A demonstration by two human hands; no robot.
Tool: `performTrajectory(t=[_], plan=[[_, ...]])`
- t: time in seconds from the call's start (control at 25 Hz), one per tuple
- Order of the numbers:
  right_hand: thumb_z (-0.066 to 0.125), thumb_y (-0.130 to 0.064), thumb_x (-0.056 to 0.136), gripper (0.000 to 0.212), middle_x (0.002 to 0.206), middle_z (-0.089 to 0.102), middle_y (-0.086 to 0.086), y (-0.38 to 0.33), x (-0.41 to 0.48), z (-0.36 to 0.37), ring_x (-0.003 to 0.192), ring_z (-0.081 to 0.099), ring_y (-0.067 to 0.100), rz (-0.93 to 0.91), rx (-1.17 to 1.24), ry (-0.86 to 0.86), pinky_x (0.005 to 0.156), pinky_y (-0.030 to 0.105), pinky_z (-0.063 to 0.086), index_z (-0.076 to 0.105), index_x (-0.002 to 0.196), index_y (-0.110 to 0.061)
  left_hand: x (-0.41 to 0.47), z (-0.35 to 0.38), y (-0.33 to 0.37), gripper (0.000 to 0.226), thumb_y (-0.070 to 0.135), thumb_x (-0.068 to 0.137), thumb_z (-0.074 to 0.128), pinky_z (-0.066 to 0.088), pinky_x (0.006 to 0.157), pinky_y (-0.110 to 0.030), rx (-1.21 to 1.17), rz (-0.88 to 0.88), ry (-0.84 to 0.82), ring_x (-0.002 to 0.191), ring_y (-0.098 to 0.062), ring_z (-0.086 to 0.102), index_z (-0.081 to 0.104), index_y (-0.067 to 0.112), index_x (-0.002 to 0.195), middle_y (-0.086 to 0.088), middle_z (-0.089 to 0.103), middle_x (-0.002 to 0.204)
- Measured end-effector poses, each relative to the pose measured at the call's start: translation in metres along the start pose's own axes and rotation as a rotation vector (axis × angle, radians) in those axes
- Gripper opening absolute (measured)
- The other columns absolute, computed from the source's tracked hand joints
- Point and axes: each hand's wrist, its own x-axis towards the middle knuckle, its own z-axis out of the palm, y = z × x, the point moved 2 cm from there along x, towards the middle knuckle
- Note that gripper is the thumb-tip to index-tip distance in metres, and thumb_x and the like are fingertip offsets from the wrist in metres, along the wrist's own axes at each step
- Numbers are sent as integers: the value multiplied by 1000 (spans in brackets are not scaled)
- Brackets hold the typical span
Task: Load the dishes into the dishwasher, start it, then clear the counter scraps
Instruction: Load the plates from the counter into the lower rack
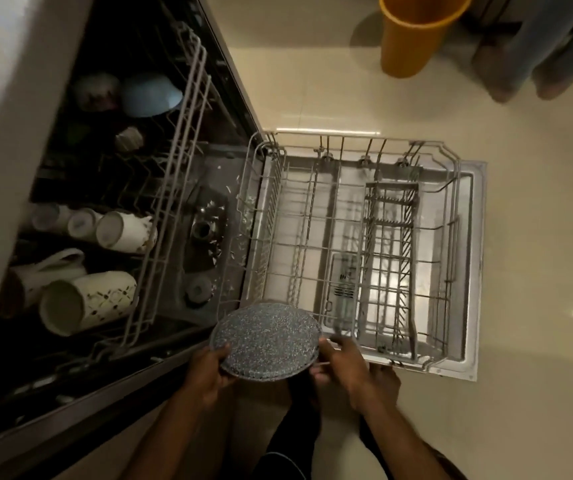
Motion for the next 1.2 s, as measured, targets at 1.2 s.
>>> performTrajectory(t=[1.2], plan=[[58, -12, 99, 18, 61, 68, 12, -4, 11, 32, 46, 66, 19, 8, 74, 124, 46, 29, 58, 62, 106, 5, 28, 14, 27, 24, 6, 100, 52, 58, 50, -31, 213, 6, -32, 80, -21, 63, 57, 2, 123, -14, 65, 106]])
